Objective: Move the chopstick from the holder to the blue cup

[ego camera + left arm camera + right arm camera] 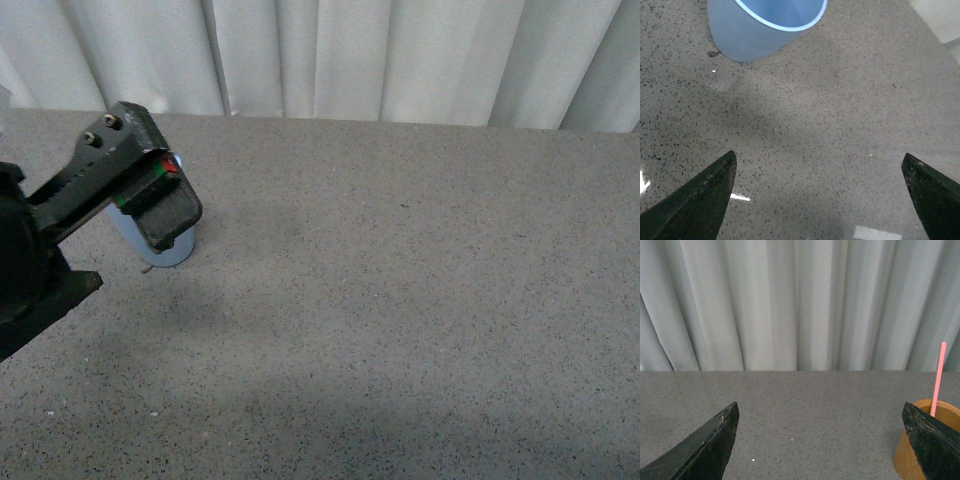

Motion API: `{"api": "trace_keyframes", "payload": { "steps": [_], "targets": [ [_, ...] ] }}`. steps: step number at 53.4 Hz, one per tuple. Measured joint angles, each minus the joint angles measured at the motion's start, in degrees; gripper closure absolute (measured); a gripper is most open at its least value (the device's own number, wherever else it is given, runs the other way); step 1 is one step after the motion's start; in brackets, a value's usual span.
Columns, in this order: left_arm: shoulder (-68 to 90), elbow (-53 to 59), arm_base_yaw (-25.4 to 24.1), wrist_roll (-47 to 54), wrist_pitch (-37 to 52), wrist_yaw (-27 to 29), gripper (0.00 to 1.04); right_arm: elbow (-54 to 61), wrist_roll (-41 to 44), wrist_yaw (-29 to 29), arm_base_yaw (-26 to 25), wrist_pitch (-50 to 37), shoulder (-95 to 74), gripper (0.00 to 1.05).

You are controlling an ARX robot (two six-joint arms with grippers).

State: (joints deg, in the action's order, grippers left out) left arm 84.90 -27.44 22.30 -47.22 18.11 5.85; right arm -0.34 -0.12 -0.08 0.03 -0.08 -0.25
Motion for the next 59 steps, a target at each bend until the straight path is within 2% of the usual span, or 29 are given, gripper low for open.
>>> {"api": "trace_keyframes", "payload": {
  "steps": [21, 44, 59],
  "targets": [
    [11.82, -8.37, -4.7, -0.42, -0.42, 1.2, 0.07, 0.0, 0.0, 0.0, 0.0, 0.0, 0.0, 0.09],
    [15.39, -11.76, -7.06, -2.64, -2.32, 2.19, 0.07, 0.0, 0.0, 0.0, 0.0, 0.0, 0.0, 0.09],
    [16.65, -14.1, -10.54, -4.61, -2.97, 2.36, 0.07, 0.0, 0.0, 0.0, 0.0, 0.0, 0.0, 0.09]
  ]
}}
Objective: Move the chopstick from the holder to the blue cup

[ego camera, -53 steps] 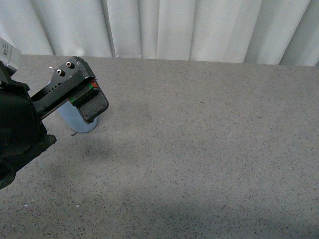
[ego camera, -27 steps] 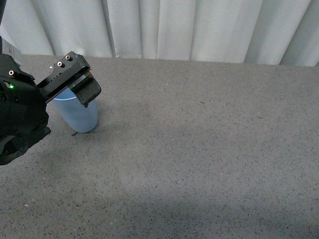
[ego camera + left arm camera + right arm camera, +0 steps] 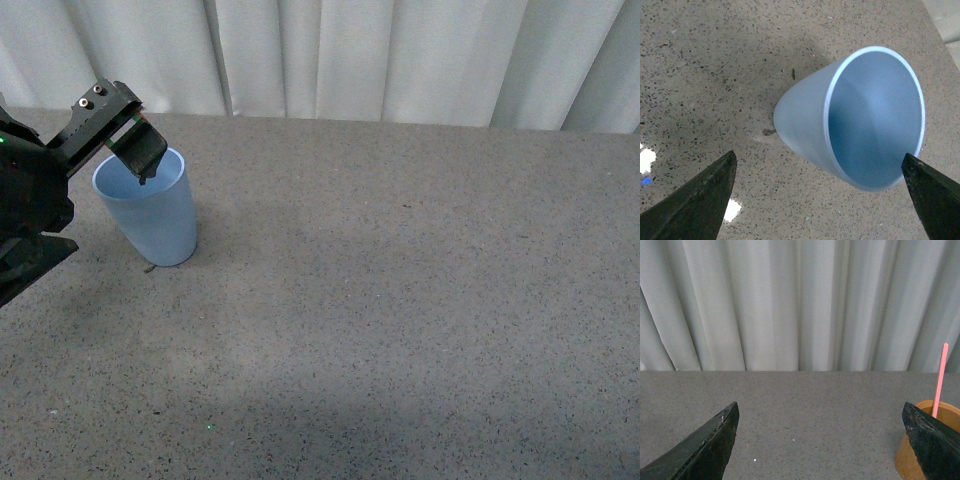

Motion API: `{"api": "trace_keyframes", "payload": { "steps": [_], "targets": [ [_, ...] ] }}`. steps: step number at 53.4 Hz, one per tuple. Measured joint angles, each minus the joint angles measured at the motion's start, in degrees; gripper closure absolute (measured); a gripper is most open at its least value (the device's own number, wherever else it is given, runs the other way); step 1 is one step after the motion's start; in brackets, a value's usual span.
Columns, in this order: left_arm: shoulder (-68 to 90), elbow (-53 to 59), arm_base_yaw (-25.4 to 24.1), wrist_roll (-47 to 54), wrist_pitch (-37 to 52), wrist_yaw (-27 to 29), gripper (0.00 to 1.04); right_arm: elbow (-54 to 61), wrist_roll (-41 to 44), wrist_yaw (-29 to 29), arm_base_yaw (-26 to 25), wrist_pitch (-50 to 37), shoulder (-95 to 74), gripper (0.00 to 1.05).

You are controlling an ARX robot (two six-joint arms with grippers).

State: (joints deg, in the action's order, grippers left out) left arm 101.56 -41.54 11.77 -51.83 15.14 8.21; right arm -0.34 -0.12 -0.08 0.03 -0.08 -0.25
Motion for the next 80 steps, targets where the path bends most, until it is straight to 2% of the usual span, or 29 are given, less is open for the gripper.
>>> {"api": "trace_keyframes", "payload": {
  "steps": [21, 44, 47, 52, 59, 66, 71, 80],
  "targets": [
    [3.56, -2.32, -2.6, -0.96, -1.01, 0.37, 0.07, 0.0, 0.0, 0.0, 0.0, 0.0, 0.0, 0.09],
    [4.31, -2.86, -2.62, -1.64, -1.77, 0.83, 0.07, 0.0, 0.0, 0.0, 0.0, 0.0, 0.0, 0.09],
    [4.59, -3.13, -2.58, -2.03, -2.29, 0.87, 0.14, 0.0, 0.0, 0.0, 0.0, 0.0, 0.0, 0.09],
    [5.73, -4.11, -2.25, -2.12, -3.45, 0.57, 0.3, 0.0, 0.0, 0.0, 0.0, 0.0, 0.0, 0.09],
    [6.36, -4.7, -1.29, -2.1, -3.37, 0.2, 0.59, 0.0, 0.0, 0.0, 0.0, 0.0, 0.0, 0.09],
    [6.34, -5.01, -0.33, -2.1, -2.75, -0.72, 0.78, 0.0, 0.0, 0.0, 0.0, 0.0, 0.0, 0.09],
    [5.62, -5.05, 0.74, -1.77, -2.21, -2.58, 0.99, 0.0, -0.02, 0.0, 0.0, 0.0, 0.0, 0.09],
    [3.65, -5.07, 2.1, -0.33, -1.99, -3.32, 1.01, 0.0, 0.0, 0.0, 0.0, 0.0, 0.0, 0.09]
  ]
}}
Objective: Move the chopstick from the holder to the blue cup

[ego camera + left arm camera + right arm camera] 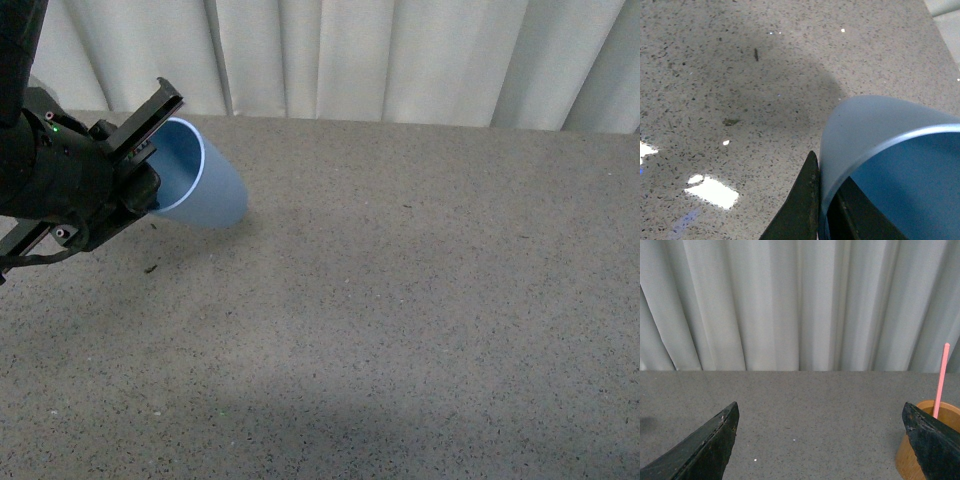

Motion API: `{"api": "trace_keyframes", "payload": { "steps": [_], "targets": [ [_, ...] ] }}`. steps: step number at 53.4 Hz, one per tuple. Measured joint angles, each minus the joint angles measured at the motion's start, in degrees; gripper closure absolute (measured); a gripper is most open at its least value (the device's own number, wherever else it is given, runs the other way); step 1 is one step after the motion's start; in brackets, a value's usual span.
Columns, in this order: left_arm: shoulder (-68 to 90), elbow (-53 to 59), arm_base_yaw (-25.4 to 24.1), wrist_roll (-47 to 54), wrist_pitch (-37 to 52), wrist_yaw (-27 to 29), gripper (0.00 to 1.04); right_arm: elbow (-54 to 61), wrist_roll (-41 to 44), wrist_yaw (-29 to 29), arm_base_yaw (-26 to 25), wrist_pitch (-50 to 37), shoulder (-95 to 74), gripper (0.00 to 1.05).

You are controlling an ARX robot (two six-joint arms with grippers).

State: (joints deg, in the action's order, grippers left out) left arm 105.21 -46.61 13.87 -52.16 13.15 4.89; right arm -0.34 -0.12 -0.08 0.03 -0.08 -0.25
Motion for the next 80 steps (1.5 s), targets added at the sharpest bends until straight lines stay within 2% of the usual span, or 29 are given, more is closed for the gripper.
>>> {"api": "trace_keyframes", "payload": {
  "steps": [12, 40, 80],
  "targets": [
    [-0.85, -0.92, 3.8, 2.6, 0.02, -1.2, 1.01, 0.0, 0.0, 0.0, 0.0, 0.0, 0.0, 0.09],
    [3.5, -7.91, 18.56, 2.25, -2.43, 1.44, 1.01, 0.0, 0.0, 0.0, 0.0, 0.0, 0.0, 0.09],
    [11.78, -13.42, 19.65, 0.63, -5.95, 4.98, 1.01, 0.0, 0.0, 0.0, 0.0, 0.0, 0.0, 0.09]
  ]
}}
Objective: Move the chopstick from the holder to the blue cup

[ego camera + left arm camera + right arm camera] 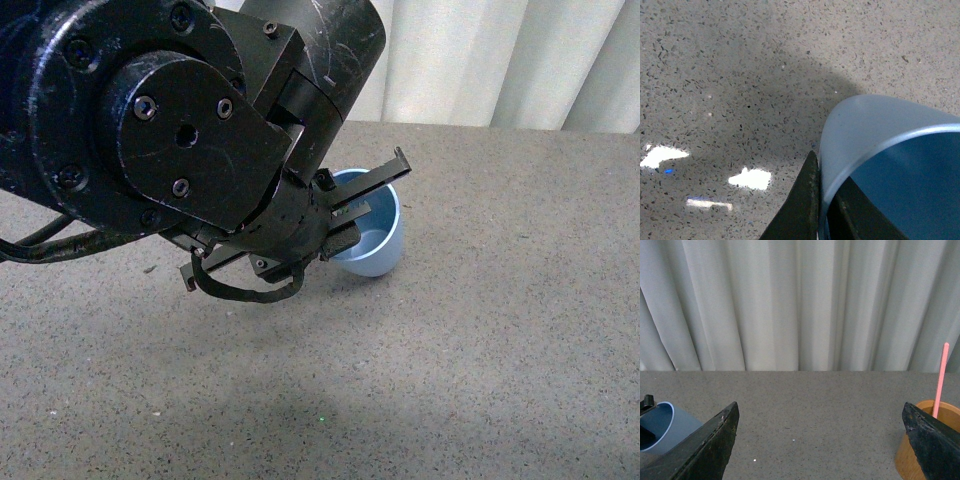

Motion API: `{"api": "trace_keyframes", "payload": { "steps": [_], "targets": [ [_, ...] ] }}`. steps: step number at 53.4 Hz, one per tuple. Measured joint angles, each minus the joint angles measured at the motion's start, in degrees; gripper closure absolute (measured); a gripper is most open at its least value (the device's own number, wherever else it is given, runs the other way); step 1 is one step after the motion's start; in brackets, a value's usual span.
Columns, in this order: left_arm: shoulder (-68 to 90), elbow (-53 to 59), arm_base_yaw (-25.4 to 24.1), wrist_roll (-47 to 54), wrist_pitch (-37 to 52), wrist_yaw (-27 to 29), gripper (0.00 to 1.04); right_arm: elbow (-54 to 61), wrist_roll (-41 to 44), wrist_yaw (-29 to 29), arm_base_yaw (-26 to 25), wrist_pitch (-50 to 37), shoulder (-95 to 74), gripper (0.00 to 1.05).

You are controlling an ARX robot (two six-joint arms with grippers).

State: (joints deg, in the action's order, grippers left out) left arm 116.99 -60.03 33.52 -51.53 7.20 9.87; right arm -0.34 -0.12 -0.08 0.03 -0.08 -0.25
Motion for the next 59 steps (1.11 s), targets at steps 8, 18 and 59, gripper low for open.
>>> {"api": "trace_keyframes", "payload": {
  "steps": [8, 18, 59],
  "targets": [
    [0.87, -1.36, -0.2, 0.0, -1.2, 0.7, 1.01, 0.0, 0.0, 0.0, 0.0, 0.0, 0.0, 0.09],
    [1.64, -3.37, -0.39, 0.0, -2.45, 1.31, 1.01, 0.0, -0.02, 0.0, 0.0, 0.0, 0.0, 0.09],
    [2.89, -5.92, 2.01, 0.02, -5.46, 1.7, 1.01, 0.0, 0.0, 0.0, 0.0, 0.0, 0.0, 0.09]
  ]
}}
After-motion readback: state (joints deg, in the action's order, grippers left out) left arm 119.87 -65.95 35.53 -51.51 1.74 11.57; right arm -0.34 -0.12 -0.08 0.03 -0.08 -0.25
